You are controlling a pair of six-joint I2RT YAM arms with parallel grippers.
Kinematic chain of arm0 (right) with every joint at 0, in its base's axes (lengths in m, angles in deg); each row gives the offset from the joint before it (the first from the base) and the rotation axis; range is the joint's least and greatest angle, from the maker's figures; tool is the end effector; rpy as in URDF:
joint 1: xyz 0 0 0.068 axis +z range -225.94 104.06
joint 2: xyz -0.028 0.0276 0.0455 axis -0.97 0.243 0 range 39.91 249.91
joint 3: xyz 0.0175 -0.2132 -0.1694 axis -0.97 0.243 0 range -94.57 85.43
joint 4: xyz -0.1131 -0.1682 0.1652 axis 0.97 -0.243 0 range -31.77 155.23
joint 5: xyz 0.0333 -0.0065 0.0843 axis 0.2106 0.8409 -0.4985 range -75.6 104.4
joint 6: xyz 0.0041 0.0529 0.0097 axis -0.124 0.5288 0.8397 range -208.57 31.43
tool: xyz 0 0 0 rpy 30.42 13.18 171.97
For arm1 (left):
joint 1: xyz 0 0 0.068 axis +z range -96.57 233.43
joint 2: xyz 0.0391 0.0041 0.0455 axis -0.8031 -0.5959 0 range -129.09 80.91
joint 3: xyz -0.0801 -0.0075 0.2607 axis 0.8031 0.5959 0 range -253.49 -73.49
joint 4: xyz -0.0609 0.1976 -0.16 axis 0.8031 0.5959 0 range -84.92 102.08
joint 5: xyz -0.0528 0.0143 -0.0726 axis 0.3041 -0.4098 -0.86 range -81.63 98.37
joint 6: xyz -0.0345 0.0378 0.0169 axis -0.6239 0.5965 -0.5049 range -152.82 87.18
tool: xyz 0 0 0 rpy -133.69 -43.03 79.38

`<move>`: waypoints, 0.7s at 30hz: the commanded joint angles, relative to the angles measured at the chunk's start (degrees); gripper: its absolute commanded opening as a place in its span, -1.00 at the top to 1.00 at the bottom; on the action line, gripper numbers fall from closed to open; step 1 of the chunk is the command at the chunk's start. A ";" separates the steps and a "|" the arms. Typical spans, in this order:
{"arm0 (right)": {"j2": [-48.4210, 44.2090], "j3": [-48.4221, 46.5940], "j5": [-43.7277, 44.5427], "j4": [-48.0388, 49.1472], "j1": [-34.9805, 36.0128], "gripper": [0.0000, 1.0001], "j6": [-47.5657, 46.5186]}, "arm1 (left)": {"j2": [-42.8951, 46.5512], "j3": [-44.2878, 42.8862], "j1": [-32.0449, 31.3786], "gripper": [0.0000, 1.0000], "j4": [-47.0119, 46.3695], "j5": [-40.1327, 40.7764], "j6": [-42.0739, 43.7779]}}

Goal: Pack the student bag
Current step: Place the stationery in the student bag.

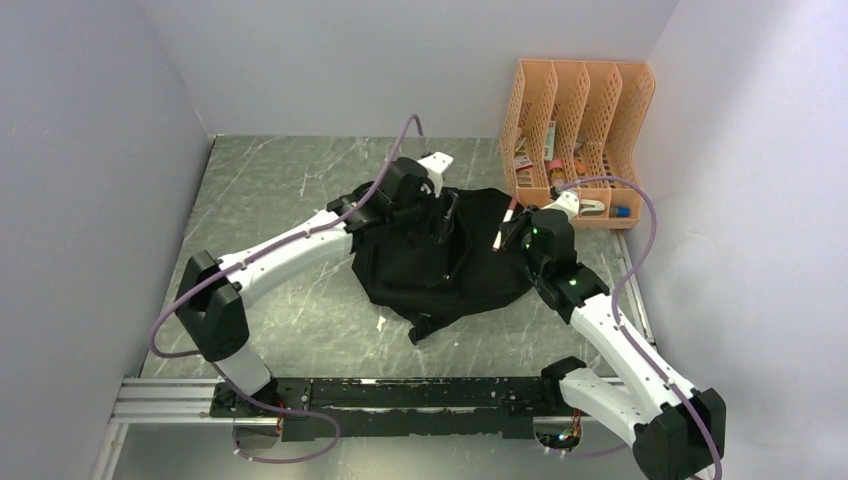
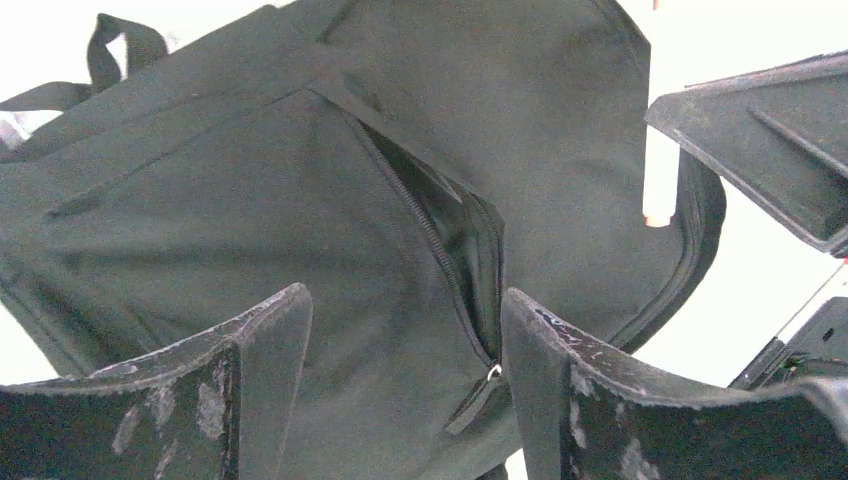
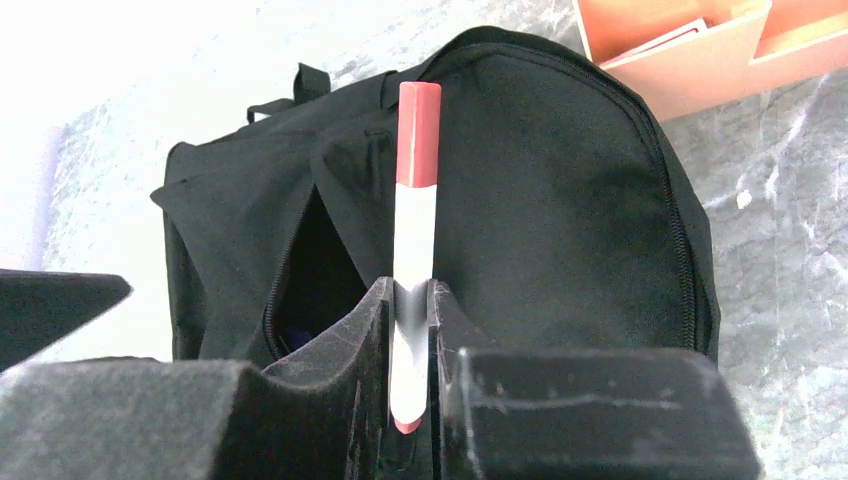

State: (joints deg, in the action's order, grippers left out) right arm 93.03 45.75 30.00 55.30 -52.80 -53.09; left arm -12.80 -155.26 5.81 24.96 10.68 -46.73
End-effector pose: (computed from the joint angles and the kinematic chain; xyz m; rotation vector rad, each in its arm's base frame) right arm 0.1997 0.0750 0.2831 0.3894 1.9461 0.3997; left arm 0.2587 -0.2814 0.3273 0.6095 2.0964 -0.5834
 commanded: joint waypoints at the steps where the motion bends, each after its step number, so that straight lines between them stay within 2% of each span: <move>1: -1.42 0.44 -1.94 -0.30 -1.45 1.00 0.82 | -2.88 -3.57 -2.67 -0.48 0.19 3.52 1.24; 13: -3.03 1.95 -3.55 -0.03 -2.31 1.00 0.48 | -12.43 -10.84 -8.00 -0.49 4.22 15.21 4.30; 21: -4.17 2.63 -3.88 -0.52 -2.48 1.00 0.49 | -15.09 -12.30 -9.60 -0.39 5.52 21.03 7.02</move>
State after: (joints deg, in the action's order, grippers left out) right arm 89.92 47.38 26.44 54.60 -54.68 -52.72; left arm -27.25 -165.58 -3.13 29.38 26.87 -41.94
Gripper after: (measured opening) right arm 0.171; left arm 0.705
